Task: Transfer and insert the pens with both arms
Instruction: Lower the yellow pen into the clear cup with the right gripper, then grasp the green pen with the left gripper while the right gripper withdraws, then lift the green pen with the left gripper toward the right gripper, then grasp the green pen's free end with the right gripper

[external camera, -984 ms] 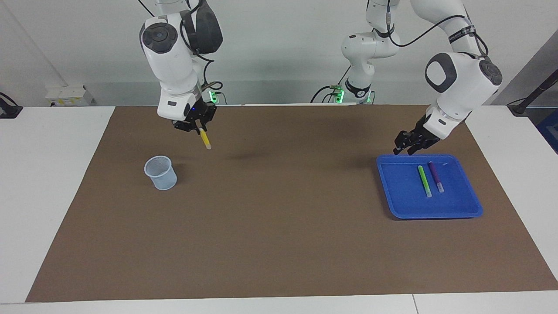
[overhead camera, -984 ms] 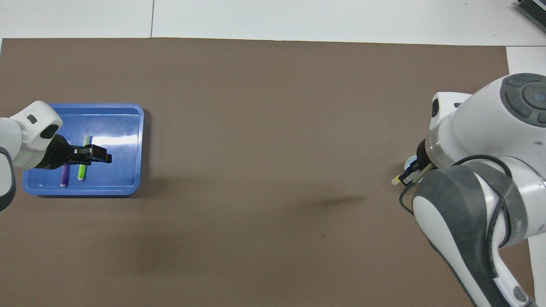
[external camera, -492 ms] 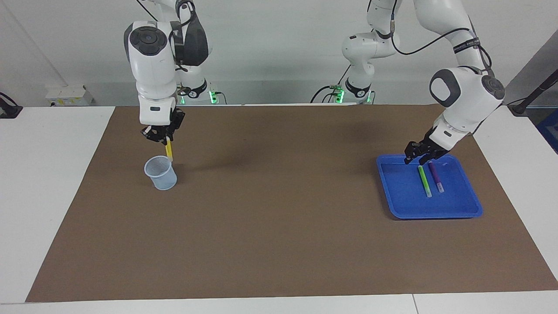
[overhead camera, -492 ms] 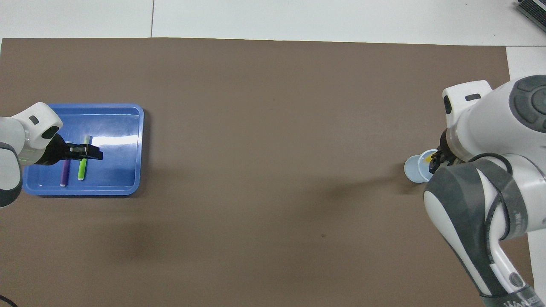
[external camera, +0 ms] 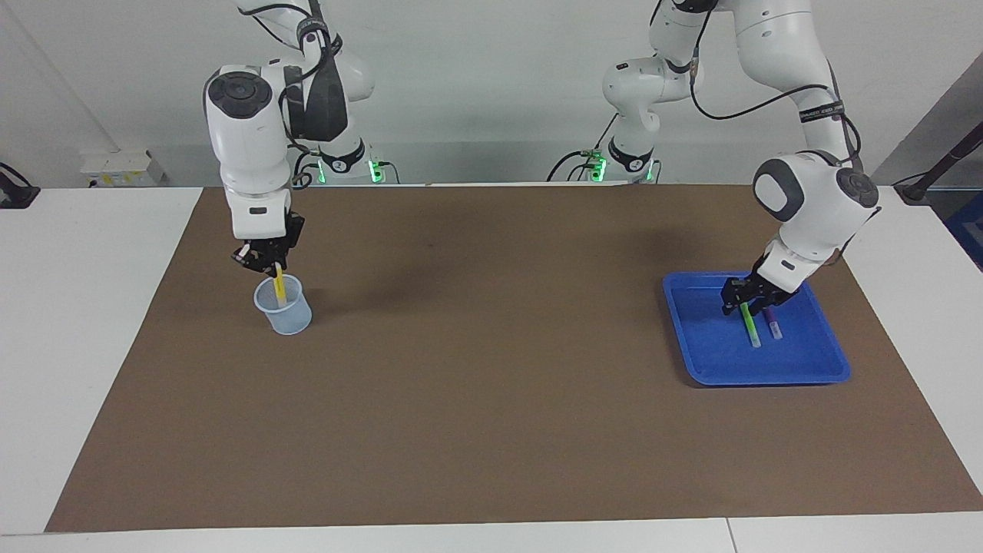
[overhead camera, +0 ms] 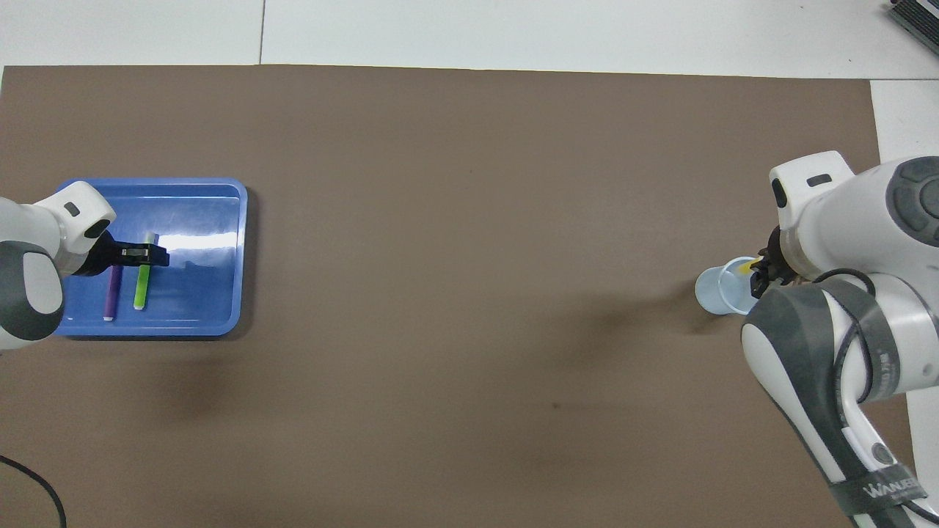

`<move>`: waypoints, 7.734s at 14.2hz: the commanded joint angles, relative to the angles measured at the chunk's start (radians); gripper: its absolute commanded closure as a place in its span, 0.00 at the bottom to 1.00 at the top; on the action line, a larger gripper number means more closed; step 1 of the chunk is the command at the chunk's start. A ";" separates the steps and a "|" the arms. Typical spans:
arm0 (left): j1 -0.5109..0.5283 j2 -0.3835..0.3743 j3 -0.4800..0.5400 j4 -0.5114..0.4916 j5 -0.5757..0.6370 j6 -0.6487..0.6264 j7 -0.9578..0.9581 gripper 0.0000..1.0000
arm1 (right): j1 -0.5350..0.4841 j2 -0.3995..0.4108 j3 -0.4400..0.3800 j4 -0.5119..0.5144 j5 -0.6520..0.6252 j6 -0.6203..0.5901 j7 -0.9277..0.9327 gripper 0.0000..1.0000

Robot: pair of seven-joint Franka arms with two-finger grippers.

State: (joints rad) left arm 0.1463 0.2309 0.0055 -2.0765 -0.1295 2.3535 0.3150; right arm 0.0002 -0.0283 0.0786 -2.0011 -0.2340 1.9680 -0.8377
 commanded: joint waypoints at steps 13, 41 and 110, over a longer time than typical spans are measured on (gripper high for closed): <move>0.026 0.054 -0.007 0.016 0.028 0.067 0.027 0.40 | -0.065 -0.044 0.013 -0.056 0.191 -0.073 0.106 0.00; -0.022 0.013 -0.028 0.276 -0.063 -0.350 -0.445 1.00 | 0.165 -0.044 0.021 -0.015 0.832 -0.063 1.147 0.00; -0.378 -0.440 -0.032 0.012 -0.461 -0.304 -1.849 0.79 | 0.667 0.191 0.021 0.157 1.131 0.845 1.773 1.00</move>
State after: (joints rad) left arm -0.2156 -0.1621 -0.0379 -2.0253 -0.5748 2.0334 -1.5306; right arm 0.6739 0.1417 0.0929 -1.8554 0.8747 2.7794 0.9472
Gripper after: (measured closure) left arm 0.833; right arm 0.793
